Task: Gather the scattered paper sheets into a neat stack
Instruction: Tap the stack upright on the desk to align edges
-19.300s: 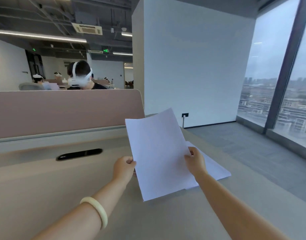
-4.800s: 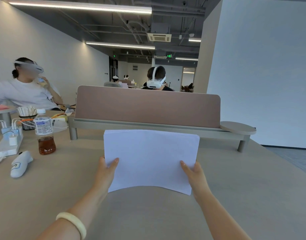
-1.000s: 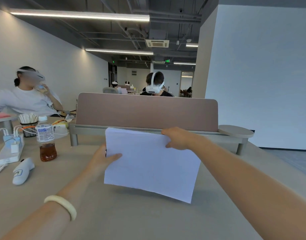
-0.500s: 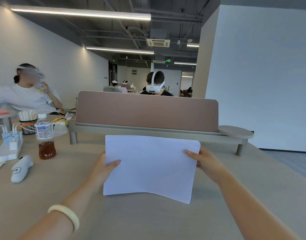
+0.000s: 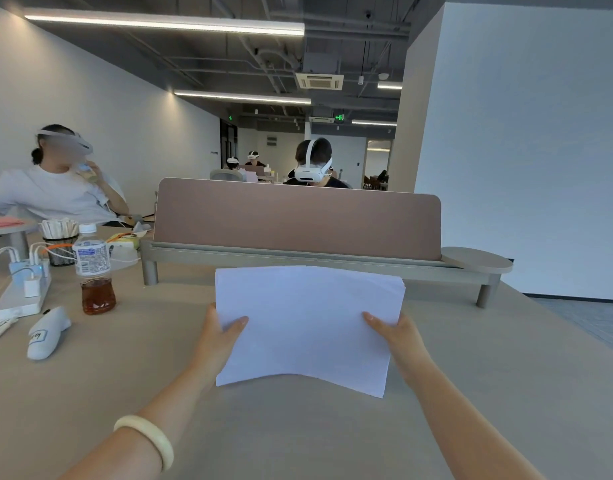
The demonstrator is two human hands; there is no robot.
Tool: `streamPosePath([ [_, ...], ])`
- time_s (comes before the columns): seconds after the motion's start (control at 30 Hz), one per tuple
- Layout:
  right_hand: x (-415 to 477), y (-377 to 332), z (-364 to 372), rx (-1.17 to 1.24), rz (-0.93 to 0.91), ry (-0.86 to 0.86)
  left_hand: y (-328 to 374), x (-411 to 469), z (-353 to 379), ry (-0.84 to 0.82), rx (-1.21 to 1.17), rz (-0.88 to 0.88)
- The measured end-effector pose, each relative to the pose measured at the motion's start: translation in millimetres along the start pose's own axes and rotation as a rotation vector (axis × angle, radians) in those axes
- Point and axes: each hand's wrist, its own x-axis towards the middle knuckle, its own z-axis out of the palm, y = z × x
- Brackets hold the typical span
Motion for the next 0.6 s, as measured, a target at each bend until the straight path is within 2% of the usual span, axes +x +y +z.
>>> streamPosePath([
  [0.2, -9.2, 19.1, 3.1, -0.021, 0.064, 0.058, -6.0, -1.2, 4.0, 0.036, -0.038, -0.078],
  [0.47, -12.3, 17.7, 9.1, -0.09, 0.08, 0.091, -11.5, -2.8, 12.0, 0.074, -0.061, -0.069],
  [0.6, 2.8, -27.2, 1.3, -0.262, -0.029, 0.083, -8.3, 1.0, 1.7, -0.057, -0.107, -0.074],
])
